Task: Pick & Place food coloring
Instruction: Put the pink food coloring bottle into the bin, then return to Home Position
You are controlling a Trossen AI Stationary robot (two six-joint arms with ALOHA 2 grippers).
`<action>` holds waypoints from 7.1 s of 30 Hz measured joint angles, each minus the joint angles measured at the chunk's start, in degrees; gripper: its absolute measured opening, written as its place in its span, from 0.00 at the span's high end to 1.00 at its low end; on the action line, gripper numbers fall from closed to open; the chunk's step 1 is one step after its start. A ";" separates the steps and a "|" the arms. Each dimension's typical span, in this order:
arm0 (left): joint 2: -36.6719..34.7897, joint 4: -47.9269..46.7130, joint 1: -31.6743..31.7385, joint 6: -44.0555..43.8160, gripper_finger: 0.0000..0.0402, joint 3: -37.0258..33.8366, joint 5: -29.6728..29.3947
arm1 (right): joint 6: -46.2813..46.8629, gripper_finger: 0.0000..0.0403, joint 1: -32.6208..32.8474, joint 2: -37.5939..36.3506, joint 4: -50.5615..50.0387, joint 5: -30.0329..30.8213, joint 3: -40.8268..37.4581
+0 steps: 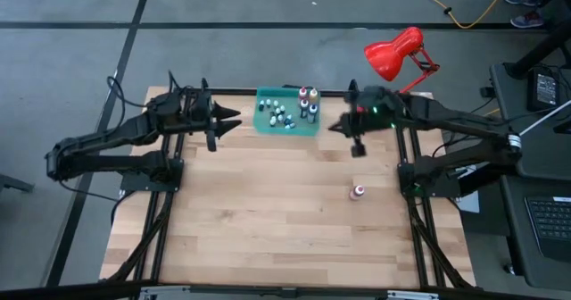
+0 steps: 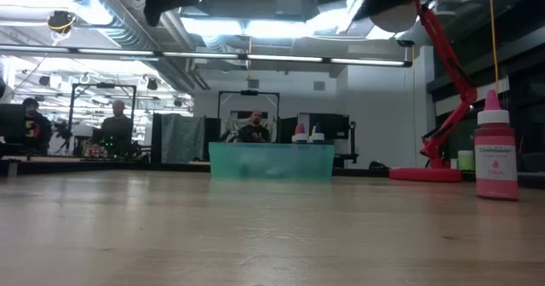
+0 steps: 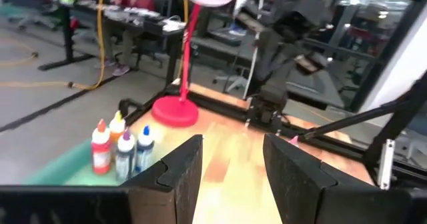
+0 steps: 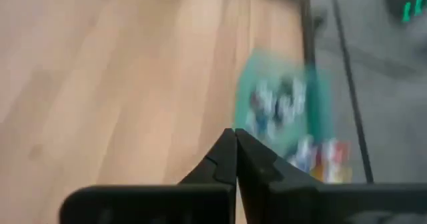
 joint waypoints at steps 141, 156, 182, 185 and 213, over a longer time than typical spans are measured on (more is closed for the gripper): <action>-2.64 4.01 2.20 -0.64 0.63 -5.30 3.96 | 20.62 0.49 -9.06 50.65 -19.34 9.76 44.12; -9.08 20.75 -11.17 -7.61 0.99 -17.72 7.16 | 11.33 0.98 7.17 36.46 -14.23 27.20 46.43; -30.69 16.68 -13.64 -14.74 0.98 -39.44 -2.21 | 18.17 0.99 15.96 -22.66 47.27 1.33 -34.25; -30.69 16.60 -13.66 -14.38 0.98 -39.47 -2.23 | 16.22 0.99 16.01 -30.05 49.30 -0.82 -42.13; -30.14 16.75 -13.65 -14.77 0.97 -39.47 -2.26 | 11.36 0.99 15.92 -64.48 43.14 -8.54 -69.48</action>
